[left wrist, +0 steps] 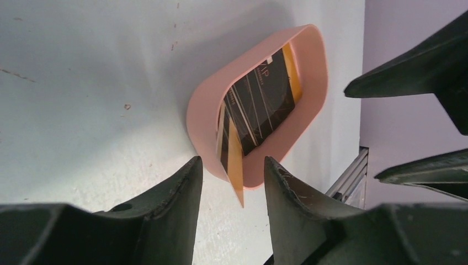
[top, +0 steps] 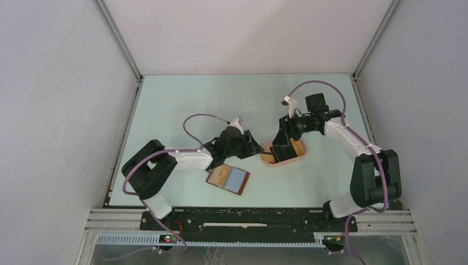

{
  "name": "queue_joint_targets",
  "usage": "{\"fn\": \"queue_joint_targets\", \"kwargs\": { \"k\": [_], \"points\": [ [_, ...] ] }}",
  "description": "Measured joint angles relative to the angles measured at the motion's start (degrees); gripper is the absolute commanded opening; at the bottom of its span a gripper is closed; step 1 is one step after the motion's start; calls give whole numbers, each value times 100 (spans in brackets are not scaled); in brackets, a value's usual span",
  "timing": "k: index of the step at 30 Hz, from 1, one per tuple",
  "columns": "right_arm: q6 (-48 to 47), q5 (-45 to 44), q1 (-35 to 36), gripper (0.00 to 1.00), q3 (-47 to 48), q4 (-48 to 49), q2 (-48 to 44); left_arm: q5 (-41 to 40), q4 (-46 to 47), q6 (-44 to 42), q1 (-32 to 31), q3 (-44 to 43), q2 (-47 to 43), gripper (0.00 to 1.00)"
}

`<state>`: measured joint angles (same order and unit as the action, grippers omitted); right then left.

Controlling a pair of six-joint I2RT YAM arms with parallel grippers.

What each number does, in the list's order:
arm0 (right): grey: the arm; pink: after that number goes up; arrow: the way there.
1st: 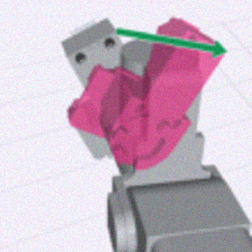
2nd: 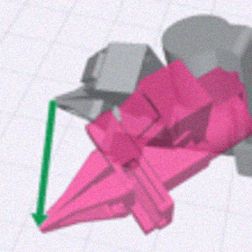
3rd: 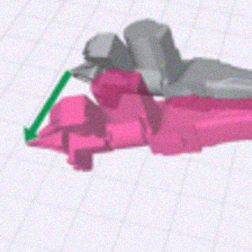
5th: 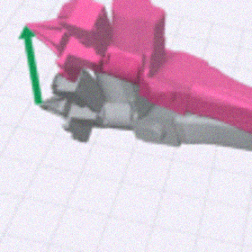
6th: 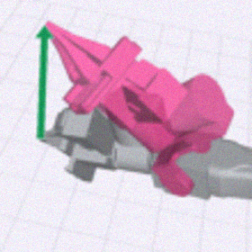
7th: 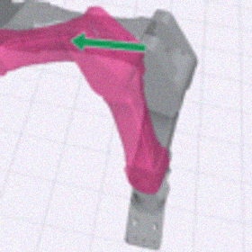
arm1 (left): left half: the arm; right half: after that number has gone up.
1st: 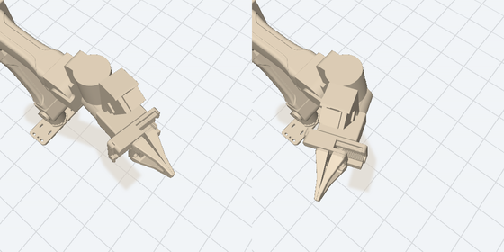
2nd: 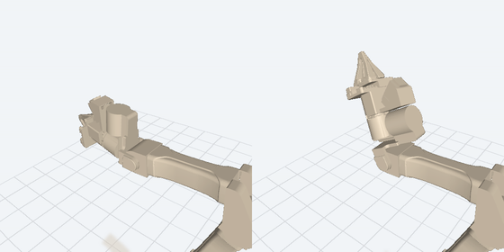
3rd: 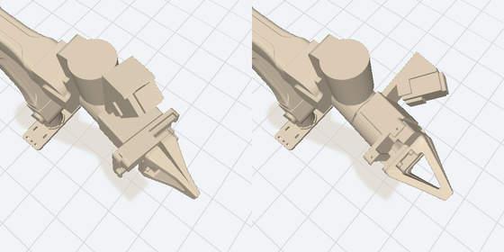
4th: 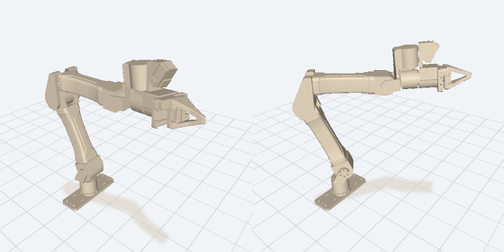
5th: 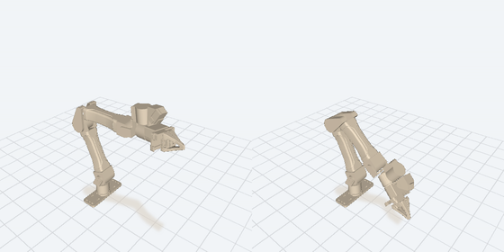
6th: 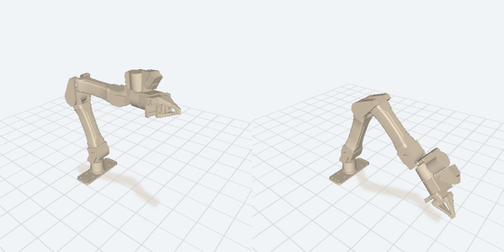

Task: Put the credit cards into the card holder
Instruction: Pick up the credit card from the storage box.

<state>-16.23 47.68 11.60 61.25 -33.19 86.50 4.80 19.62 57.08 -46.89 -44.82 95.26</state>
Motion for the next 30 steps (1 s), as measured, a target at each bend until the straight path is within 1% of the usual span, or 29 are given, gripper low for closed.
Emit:
{"fn": "queue_joint_targets", "kwargs": {
  "k": [4,7,10,14,15,25,30],
  "points": [
    [-2,13,0,69,2,-39,0,11,2,7,-2,-44,175,45],
    [-9,31,0,69,2,-46,0,31,7,15,-2,-111,286,40],
    [-9,42,0,69,2,-48,0,57,70,44,-2,-153,350,29],
    [-13,42,0,69,0,-50,2,166,184,120,-2,-188,420,5],
    [-15,42,0,69,2,-50,4,188,208,146,-2,-188,431,1],
    [-79,57,-37,69,2,-122,17,339,509,144,-4,-179,417,0],
    [-365,273,-120,70,2,-269,-31,374,855,-9,-4,39,7,0]
  ]
}}
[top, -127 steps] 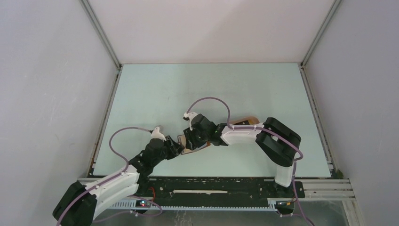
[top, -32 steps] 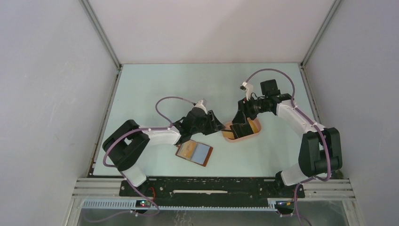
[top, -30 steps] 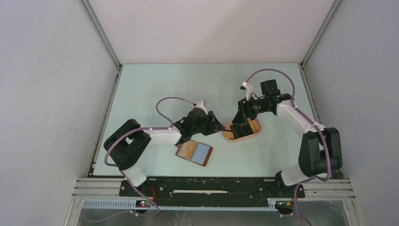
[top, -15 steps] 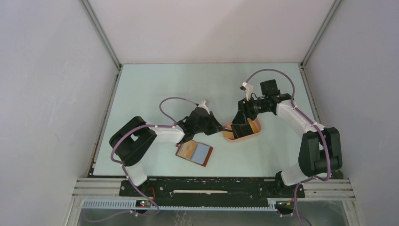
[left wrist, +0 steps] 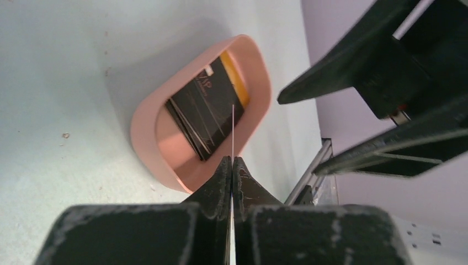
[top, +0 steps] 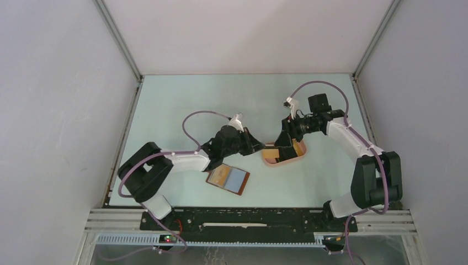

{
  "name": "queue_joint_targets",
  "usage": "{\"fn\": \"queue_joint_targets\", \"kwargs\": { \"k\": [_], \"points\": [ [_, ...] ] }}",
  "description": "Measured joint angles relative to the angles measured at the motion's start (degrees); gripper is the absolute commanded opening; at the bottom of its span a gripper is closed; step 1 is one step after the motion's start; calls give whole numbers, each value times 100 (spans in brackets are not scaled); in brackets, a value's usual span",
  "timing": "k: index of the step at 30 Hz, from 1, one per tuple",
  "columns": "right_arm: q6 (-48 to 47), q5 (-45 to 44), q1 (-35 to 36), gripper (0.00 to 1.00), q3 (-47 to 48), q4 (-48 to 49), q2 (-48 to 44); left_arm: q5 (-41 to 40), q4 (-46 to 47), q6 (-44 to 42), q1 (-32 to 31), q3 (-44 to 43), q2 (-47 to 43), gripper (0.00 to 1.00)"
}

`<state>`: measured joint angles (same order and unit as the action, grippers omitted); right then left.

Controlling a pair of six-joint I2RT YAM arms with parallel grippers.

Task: Put the credit cards into the card holder
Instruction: Pick up the credit card from the storage box, then insert the credit card into the card holder.

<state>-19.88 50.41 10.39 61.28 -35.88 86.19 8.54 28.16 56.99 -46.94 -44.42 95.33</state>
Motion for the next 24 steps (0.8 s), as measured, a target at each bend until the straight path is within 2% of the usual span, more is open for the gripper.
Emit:
{"fn": "queue_joint_targets", "kwargs": {
  "k": [5,13,20,24],
  "points": [
    [-422,330,-81,72,0,-229,-282,76,651,-356,-4,704,-662,0],
    [-839,1019,-31,75,7,-542,-627,57,2033,-1051,-9,2490,-2138,0],
    [-1014,1416,612,77,9,-699,-619,-140,3523,-1167,-9,3751,-3119,0],
    [-964,1725,903,77,7,-710,-560,-291,4065,-1128,-9,4041,-3287,0]
  ]
}}
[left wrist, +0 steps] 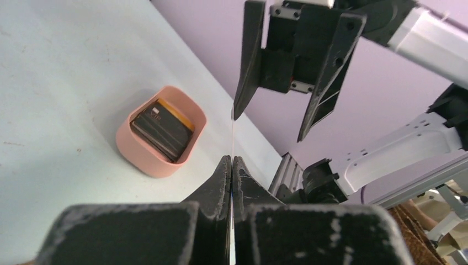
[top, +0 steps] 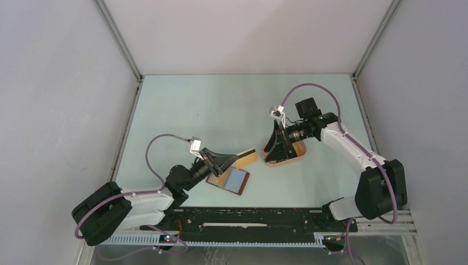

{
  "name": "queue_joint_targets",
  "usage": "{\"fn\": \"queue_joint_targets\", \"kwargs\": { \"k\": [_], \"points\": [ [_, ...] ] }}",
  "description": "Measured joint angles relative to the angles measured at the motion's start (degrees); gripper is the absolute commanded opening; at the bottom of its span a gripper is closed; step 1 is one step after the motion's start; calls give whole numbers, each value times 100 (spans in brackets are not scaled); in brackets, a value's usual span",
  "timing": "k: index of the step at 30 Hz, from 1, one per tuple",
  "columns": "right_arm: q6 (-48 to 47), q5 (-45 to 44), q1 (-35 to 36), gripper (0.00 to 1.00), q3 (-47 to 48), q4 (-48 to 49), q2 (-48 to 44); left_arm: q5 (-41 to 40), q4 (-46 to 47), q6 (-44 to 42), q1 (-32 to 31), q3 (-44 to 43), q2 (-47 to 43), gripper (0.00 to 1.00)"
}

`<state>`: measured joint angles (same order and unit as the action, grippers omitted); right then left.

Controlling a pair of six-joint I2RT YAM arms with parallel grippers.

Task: Put the credit cards into the card holder
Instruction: Insert the credit card into the card holder.

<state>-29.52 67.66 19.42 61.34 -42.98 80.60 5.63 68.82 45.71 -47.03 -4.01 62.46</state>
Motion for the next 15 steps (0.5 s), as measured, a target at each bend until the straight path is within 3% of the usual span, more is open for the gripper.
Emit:
{"fn": "queue_joint_targets", "kwargs": {
  "k": [9,15],
  "points": [
    [496,479,177,74,2,225,479,-50,787,286,0,44,109,0],
    [885,710,326,62,2,428,496,-46,931,385,0,42,116,0]
  ]
}}
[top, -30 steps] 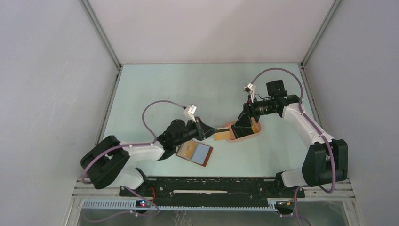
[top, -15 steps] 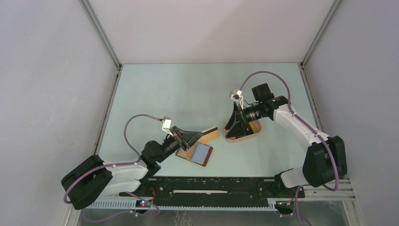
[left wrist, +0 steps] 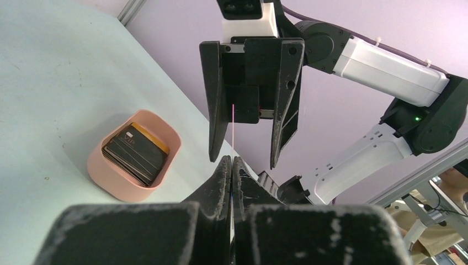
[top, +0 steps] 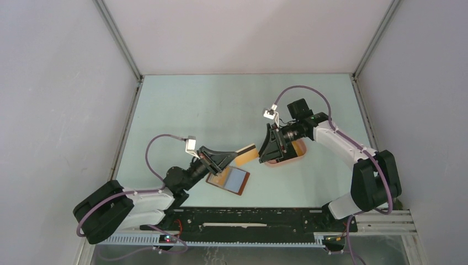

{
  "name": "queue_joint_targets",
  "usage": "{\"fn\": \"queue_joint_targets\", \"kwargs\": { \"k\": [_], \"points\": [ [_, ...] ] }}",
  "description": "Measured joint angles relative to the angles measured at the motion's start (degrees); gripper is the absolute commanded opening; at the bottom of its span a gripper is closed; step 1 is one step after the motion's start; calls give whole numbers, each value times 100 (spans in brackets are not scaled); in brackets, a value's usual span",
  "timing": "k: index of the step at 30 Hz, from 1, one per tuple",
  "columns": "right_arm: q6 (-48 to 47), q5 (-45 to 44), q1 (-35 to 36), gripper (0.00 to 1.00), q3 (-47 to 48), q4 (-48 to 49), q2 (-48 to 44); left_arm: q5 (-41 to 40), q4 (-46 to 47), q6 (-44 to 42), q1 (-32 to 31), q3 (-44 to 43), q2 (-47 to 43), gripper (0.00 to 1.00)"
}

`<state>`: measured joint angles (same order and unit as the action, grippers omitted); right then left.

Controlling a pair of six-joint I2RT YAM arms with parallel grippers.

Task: Put the credit cards into the card holder
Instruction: Insert the credit card into the card holder.

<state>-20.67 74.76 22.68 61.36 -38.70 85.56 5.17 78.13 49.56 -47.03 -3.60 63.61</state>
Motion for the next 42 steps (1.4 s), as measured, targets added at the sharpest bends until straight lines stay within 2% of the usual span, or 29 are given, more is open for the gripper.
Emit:
{"fn": "queue_joint_targets", "kwargs": {
  "k": [6,11,12,15,21,27,30,34,42],
  "points": [
    [365,271,92,36,0,256,2,52,50,55,-28,-11,168,0],
    [577,337,129,3,0,402,11,94,87,101,-59,-11,201,0],
    [599,337,133,0,0,420,17,103,103,105,-63,-11,201,2],
    [658,332,142,0,0,439,46,107,129,107,-66,-11,201,15],
    [496,297,177,0,13,361,76,195,109,70,-66,-11,201,55],
    [-538,-223,216,0,385,-468,76,1154,-409,-4,542,-11,-186,79],
    [-1071,-507,302,0,549,-890,76,1825,-1003,-125,979,-31,-710,88],
    [-1707,-782,466,0,656,-1445,76,2251,-2437,-619,1141,-337,-1552,99],
    [-2559,-1217,802,0,852,-2151,76,2190,-4562,-1478,1147,-951,-2822,100]
  ]
}}
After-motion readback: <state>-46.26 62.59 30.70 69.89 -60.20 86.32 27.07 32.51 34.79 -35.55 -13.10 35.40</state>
